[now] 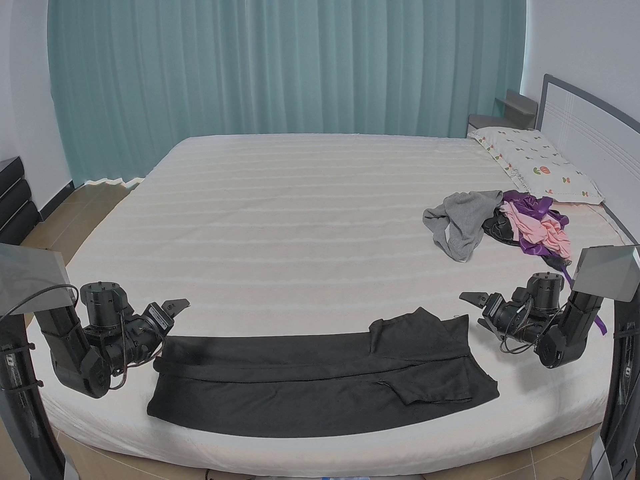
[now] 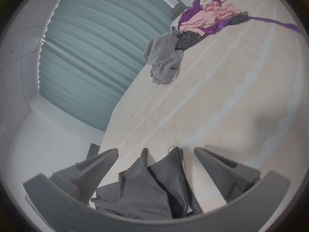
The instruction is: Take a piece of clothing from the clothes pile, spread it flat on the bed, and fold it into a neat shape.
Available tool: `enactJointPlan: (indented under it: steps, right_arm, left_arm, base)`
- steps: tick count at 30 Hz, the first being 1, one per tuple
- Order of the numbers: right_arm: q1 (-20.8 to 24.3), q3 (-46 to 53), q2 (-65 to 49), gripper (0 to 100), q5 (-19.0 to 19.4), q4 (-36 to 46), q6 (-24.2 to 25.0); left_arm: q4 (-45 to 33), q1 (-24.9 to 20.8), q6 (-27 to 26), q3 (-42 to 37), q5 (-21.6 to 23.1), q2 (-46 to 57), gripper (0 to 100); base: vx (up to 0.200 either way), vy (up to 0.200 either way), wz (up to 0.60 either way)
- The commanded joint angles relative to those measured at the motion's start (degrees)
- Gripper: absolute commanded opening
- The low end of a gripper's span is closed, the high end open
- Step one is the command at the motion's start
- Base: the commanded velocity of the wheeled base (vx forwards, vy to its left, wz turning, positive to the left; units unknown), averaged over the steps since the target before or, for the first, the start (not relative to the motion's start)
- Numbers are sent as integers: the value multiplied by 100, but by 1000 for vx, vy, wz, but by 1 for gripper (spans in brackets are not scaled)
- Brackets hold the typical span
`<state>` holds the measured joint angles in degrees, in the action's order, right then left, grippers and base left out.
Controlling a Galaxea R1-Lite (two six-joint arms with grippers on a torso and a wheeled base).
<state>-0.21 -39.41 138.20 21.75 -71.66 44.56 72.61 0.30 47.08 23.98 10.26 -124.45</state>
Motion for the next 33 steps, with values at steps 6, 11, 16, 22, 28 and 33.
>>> enactJointPlan:
  steps: [6,11,16,22,28,33]
  right_arm:
    - [56,153,-13,100,-4,-15,-8]
    - [73,241,-39,100,-4,-15,-26]
    - [73,276,-57,100,-4,-15,-17]
    - [73,452,-57,100,-4,-270,-17]
    - [73,557,-118,100,-4,-340,-8]
    - [73,742,-444,100,-4,-279,9]
  left_arm:
    - [8,-408,-6,-376,-7,-264,100]
    - [-1,-479,-50,-456,-33,-501,100]
    - [8,-540,-103,-746,-33,-422,100]
    - [-1,-531,-428,-1115,-51,-264,100]
    - [8,-496,-630,-1238,-218,-70,100]
    - [-10,-426,-639,-1247,-306,264,100]
  base:
    - [0,0,0]
    - [0,0,0]
    - [0,0,0]
    - [0,0,0]
    - [0,0,0]
    - [0,0,0]
